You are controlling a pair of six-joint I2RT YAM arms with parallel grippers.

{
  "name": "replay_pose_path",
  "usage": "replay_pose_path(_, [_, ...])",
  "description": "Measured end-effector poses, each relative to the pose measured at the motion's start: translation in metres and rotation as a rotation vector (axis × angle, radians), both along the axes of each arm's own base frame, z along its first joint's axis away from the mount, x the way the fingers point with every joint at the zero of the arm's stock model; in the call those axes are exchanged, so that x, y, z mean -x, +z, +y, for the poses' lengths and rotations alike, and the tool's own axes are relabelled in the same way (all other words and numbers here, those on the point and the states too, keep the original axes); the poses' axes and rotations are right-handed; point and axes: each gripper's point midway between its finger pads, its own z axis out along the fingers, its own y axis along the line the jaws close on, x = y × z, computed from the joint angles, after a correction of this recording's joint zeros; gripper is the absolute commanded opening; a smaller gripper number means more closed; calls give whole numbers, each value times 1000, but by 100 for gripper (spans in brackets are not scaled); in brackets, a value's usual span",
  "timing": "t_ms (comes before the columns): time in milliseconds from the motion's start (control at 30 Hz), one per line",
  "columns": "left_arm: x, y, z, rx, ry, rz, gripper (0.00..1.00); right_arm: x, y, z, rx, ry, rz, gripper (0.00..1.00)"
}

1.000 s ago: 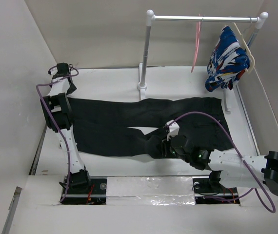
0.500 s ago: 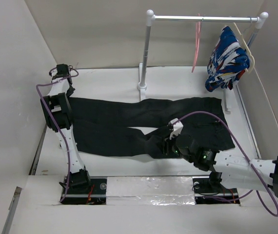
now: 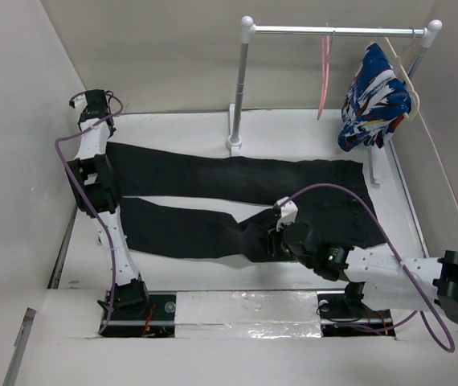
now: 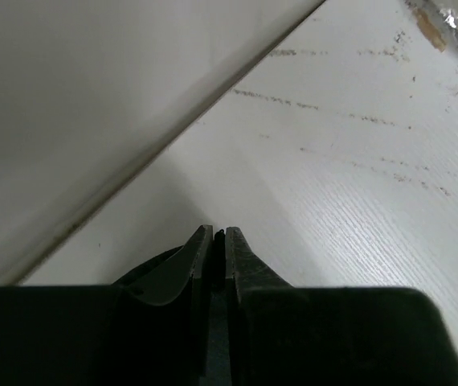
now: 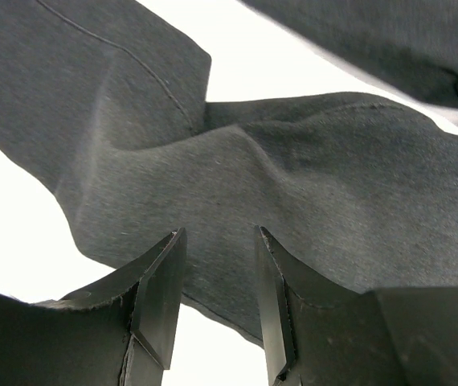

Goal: Place the trousers on the hanger
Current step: Flatten out the trousers at the center of the board.

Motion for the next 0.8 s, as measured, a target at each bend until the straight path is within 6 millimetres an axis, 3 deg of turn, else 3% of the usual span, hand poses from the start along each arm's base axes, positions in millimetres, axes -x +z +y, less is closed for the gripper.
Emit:
replay_pose_path(133, [-4, 6, 2, -17, -20, -10, 51, -1, -7, -2, 23, -8, 8, 47])
replay_pose_path(300, [1, -6, -5, -19, -35, -2, 51, -1, -7, -2, 24, -12, 9, 47])
replay_pose_path(367, [20, -20, -13, -4, -36, 34, 50, -1, -6, -3, 21, -13, 7, 45])
replay_pose_path(400, [28, -25, -16, 4, -35, 45, 50, -1, -4, -3, 16, -14, 3, 36])
replay_pose_path(467, [63, -38, -29, 32, -26, 94, 49, -1, 3, -4, -1, -17, -8, 27])
replay_pose_path(500, [79, -40, -35, 47, -22, 107, 49, -1, 7, -4, -12, -20, -13, 12])
replay_pose_path(567, [106, -38, -44, 79, -14, 116, 49, -1, 14, -6, -31, -27, -24, 3])
replay_pose_path(667, [140, -25, -49, 113, 17, 93, 53, -2, 22, -10, -52, -43, -35, 3])
replay_pose_path(800, [168, -6, -50, 124, 49, 46, 54, -1, 37, -13, -99, -50, -55, 14])
